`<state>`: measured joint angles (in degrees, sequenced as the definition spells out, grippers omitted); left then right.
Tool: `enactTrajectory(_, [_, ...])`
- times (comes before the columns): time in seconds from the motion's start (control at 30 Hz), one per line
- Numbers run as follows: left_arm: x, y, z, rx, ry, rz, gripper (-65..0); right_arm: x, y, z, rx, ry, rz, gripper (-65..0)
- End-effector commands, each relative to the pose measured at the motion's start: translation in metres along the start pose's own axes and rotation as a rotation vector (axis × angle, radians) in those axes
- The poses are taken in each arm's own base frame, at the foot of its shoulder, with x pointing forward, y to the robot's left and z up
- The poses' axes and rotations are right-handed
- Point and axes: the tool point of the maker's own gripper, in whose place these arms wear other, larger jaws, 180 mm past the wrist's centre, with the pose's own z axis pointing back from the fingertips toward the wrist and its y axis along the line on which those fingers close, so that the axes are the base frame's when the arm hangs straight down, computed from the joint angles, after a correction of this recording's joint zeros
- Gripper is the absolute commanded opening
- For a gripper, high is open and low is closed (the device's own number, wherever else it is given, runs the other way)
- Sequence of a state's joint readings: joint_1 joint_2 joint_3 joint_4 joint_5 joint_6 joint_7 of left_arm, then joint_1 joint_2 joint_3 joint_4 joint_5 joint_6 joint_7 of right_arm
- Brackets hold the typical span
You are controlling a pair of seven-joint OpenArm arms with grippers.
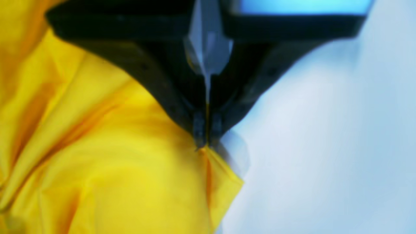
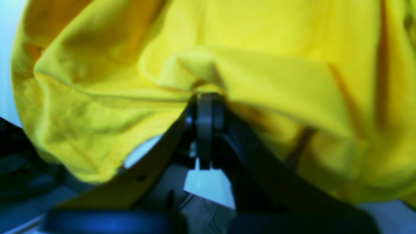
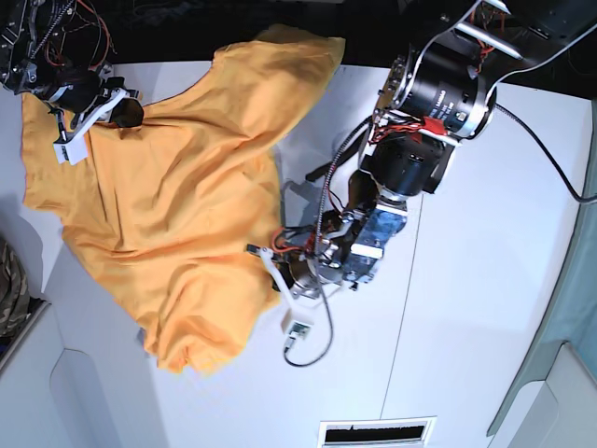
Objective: Layout the t-shirt on the table in an organized manner, then fold the t-shirt properly
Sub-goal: 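Release the shirt with the left gripper and move it to the shirt hem, then grasp the shirt hem with the left gripper and the sleeve with the right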
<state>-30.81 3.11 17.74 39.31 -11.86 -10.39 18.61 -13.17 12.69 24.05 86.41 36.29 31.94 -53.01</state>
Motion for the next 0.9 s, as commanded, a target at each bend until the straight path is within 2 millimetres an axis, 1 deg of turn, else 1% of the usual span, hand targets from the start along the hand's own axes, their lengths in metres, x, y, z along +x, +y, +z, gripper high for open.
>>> enactTrajectory(0.0, [0.043, 0.014, 0.009, 0.015, -0.092, -0.027, -65.0, 0.014, -0.001, 0.005, -0.003, -0.047, 0.025, -65.0])
enactTrajectory(0.13, [0.065, 0.048, 0.041, 0.019, -0.14, -0.128, -65.0, 0.018, -0.01, 0.007, -0.048, -0.056, 0.056, -65.0])
enactTrajectory(0.23, [0.077, 0.084, 0.069, 0.072, -0.161, -0.168, -65.0, 0.027, -0.018, 0.009, -0.083, -0.057, 0.087, -65.0])
enactTrajectory(0.3, [0.083, 0.104, 0.087, 0.105, -0.169, -0.214, -65.0, 0.033, -0.024, 0.013, -0.11, -0.057, 0.109, -65.0])
enactTrajectory(0.37, [0.087, 0.117, 0.102, 0.114, -0.164, -0.264, -65.0, 0.04, -0.03, 0.017, -0.127, -0.065, 0.125, -65.0])
enactTrajectory(0.43, [0.091, 0.131, 0.115, 0.134, -0.158, -0.278, -65.0, 0.049, -0.035, 0.022, -0.14, -0.077, 0.138, -65.0])
enactTrajectory(0.53, [0.094, 0.15, 0.131, 0.172, -0.152, -0.305, -65.0, 0.067, -0.039, 0.027, -0.152, -0.109, 0.146, -65.0])
enactTrajectory(0.57, [0.095, 0.155, 0.134, 0.184, -0.149, -0.313, -65.0, 0.073, -0.037, 0.028, -0.141, -0.124, 0.145, -65.0])
enactTrajectory(0.63, [0.093, 0.163, 0.139, 0.2, -0.138, -0.32, -65.0, 0.081, -0.027, 0.028, -0.09, -0.158, 0.124, -65.0])
enactTrajectory(0.73, [0.086, 0.172, 0.142, 0.217, -0.11, -0.324, -65.0, 0.087, -0.004, 0.024, 0.008, -0.198, 0.115, -65.0])
enactTrajectory(0.8, [0.079, 0.175, 0.143, 0.216, -0.095, -0.33, -65.0, 0.089, 0.015, 0.02, 0.066, -0.217, 0.092, -65.0])
enactTrajectory(0.83, [0.075, 0.175, 0.143, 0.209, -0.085, -0.338, -65.0, 0.087, 0.025, 0.017, 0.09, -0.22, 0.081, -60.7])
enactTrajectory(0.87, [0.071, 0.176, 0.143, 0.205, -0.078, -0.343, -65.0, 0.085, 0.035, 0.013, 0.111, -0.22, 0.071, -51.2])
